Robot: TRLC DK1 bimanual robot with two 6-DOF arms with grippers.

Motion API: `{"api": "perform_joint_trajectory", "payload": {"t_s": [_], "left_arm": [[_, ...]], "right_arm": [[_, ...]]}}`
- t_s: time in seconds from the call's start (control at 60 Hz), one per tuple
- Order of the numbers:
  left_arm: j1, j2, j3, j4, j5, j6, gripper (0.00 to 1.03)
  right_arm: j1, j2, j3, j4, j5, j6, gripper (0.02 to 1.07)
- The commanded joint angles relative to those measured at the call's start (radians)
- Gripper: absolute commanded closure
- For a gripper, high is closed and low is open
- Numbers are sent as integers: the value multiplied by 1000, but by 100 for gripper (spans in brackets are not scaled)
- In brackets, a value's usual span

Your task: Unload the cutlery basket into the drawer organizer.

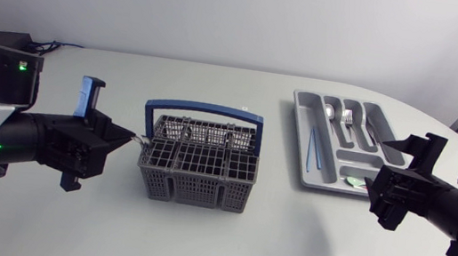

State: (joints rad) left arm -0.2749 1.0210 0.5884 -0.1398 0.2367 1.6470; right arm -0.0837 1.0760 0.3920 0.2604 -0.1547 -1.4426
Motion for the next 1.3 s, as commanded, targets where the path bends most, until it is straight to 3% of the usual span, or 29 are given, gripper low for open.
{"api": "perform_joint_trajectory", "payload": {"t_s": [0.0,0.583,0.917,1.017,1.117,1.2,1.283], "left_arm": [[9,-29,30,-14,16,20,95],[46,-119,143,-142,55,-1,95],[112,-136,333,-333,115,-13,95],[111,-105,439,-455,127,-93,95],[91,-45,536,-515,127,-277,95],[42,27,607,-534,121,-489,96],[-55,70,631,-535,47,-673,95]], "right_arm": [[9,-18,-33,-12,9,8,8],[9,-119,-47,-78,1,10,8],[19,-154,-51,-81,0,39,8],[50,-212,-33,-124,-3,117,8],[140,-303,-16,-199,20,234,8],[236,-340,21,-262,53,367,8],[325,-357,33,-276,93,470,8]]}}
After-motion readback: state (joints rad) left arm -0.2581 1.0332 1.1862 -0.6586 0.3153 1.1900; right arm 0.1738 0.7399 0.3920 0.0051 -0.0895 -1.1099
